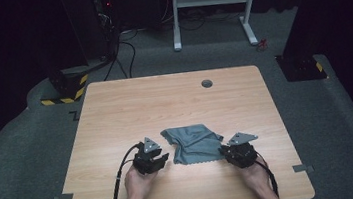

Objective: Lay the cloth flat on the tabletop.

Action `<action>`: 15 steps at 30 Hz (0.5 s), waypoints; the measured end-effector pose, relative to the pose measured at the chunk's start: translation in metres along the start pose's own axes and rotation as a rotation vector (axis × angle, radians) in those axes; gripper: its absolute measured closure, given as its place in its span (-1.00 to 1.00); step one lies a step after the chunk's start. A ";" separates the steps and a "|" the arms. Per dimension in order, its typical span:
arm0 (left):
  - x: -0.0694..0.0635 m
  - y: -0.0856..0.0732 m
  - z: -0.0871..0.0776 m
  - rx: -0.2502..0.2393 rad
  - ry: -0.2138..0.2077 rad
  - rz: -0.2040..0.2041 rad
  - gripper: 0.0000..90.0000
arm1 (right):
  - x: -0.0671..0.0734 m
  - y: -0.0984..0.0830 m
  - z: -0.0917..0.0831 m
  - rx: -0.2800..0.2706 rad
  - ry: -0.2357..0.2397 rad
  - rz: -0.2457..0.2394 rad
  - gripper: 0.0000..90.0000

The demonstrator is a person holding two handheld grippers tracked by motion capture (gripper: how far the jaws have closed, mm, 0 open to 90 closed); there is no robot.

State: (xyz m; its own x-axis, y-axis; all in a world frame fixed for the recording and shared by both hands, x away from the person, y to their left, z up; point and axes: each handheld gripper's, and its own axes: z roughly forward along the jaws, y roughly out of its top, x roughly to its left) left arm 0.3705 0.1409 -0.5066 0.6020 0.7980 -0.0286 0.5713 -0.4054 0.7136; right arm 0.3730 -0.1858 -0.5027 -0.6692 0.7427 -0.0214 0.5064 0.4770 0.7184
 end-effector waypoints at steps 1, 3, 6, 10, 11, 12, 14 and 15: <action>-0.002 0.001 0.003 0.006 0.001 0.008 0.35 | 0.000 0.000 0.000 -0.004 -0.001 0.000 0.77; -0.006 0.004 0.012 0.011 0.001 0.022 0.29 | -0.001 0.000 0.000 -0.006 -0.003 0.003 0.77; -0.009 0.010 0.021 0.008 -0.018 0.027 0.27 | -0.002 0.000 -0.003 -0.005 -0.006 0.002 0.75; -0.015 0.020 0.027 -0.007 -0.044 0.013 0.25 | -0.004 -0.002 -0.006 -0.007 0.000 0.003 0.67; -0.016 0.023 0.028 -0.008 -0.045 0.017 0.25 | -0.004 -0.003 -0.006 -0.003 0.002 0.006 0.67; -0.017 0.025 0.030 -0.009 -0.055 0.009 0.25 | -0.004 -0.003 -0.005 -0.001 0.002 0.009 0.66; -0.017 0.030 0.034 -0.008 -0.071 -0.002 0.25 | -0.004 -0.003 -0.004 -0.004 0.004 -0.003 0.65; -0.018 0.033 0.037 -0.009 -0.082 -0.019 0.25 | -0.003 -0.003 -0.004 -0.005 0.007 -0.003 0.65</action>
State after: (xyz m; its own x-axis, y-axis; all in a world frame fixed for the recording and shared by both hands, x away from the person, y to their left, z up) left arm 0.3991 0.0968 -0.5089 0.6347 0.7664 -0.0990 0.5782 -0.3859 0.7189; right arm 0.3712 -0.1914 -0.5019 -0.6747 0.7379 -0.0189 0.5016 0.4771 0.7216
